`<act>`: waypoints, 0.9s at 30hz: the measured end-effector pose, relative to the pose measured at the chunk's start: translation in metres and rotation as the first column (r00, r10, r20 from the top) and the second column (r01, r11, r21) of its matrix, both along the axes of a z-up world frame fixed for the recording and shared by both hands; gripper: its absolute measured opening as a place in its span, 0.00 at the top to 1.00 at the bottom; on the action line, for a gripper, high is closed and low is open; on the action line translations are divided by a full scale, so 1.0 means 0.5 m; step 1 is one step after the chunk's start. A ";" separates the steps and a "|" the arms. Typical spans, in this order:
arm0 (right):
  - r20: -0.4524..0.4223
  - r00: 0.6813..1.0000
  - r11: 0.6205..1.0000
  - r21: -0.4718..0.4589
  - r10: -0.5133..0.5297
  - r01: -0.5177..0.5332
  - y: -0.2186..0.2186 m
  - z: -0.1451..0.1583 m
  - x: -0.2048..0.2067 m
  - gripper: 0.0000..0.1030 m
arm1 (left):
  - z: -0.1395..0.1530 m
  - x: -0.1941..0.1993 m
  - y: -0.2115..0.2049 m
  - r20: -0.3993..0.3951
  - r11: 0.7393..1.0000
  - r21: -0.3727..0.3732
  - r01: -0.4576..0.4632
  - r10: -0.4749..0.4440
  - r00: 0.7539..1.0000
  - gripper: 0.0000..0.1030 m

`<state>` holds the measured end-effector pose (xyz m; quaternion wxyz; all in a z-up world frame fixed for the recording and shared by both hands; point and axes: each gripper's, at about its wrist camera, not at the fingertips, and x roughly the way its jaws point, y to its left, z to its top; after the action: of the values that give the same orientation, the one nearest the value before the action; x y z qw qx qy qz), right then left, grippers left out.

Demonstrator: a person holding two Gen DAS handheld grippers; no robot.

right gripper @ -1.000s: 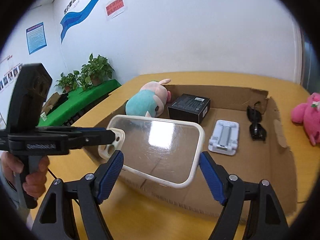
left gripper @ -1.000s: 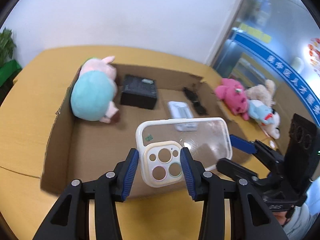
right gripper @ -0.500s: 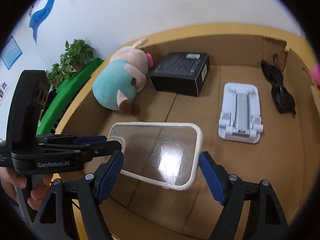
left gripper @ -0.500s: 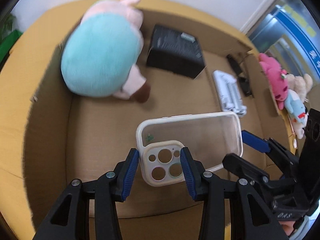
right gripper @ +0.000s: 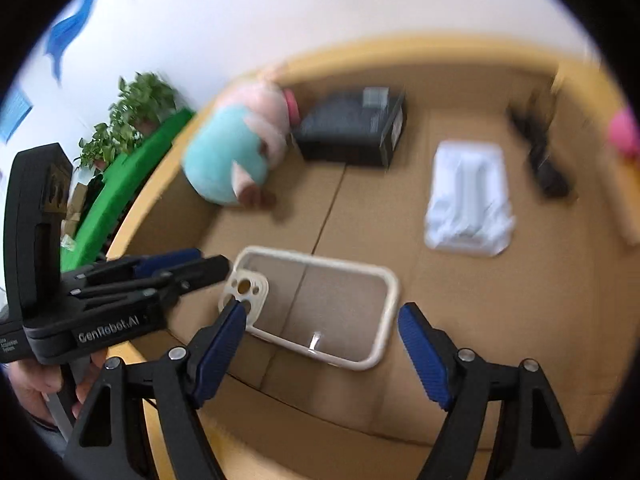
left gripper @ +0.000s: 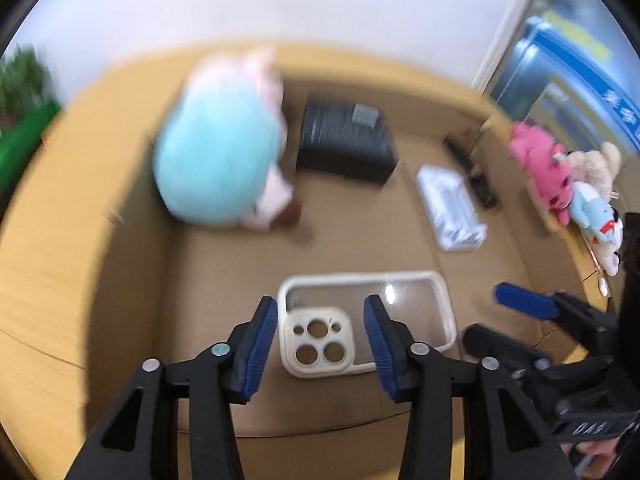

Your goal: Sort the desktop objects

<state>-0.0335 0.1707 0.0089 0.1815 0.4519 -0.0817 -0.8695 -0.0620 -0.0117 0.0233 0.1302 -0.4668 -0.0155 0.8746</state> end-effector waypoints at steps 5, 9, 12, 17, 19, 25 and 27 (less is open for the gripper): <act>-0.304 0.941 0.978 0.093 -0.150 0.186 0.043 0.059 0.147 0.20 | 0.054 0.146 -0.010 -0.349 0.997 0.044 -0.065 0.076 0.934 0.07; -0.381 0.881 0.932 0.112 -0.280 0.344 0.073 0.033 0.201 0.20 | 0.015 0.197 0.002 -0.449 0.994 -0.014 -0.106 0.089 0.889 0.02; -0.393 0.865 0.918 0.112 -0.311 0.381 0.084 0.007 0.205 0.20 | -0.011 0.190 0.020 -0.453 0.991 -0.062 -0.119 0.078 0.888 0.02; -0.429 0.866 0.913 0.185 -0.257 0.363 0.071 -0.028 0.195 0.20 | -0.045 0.189 0.029 -0.456 0.989 -0.061 -0.133 0.091 0.885 0.02; -0.427 0.864 0.916 0.167 -0.266 0.365 0.071 -0.033 0.199 0.20 | -0.055 0.193 0.035 -0.478 0.986 -0.080 -0.148 0.092 0.873 0.02; -0.457 0.851 0.916 0.164 -0.257 0.365 0.063 -0.040 0.210 0.19 | -0.062 0.204 0.033 -0.511 0.984 -0.074 -0.162 0.102 0.854 0.00; -0.476 0.841 0.915 0.158 -0.258 0.370 0.063 -0.043 0.214 0.19 | -0.062 0.203 0.033 -0.510 0.984 -0.074 -0.162 0.102 0.854 0.00</act>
<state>0.0732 0.2023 -0.0128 -0.0076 0.2399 -0.0043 -0.9708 0.0397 0.0046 -0.0077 0.0426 -0.2265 0.0371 0.9724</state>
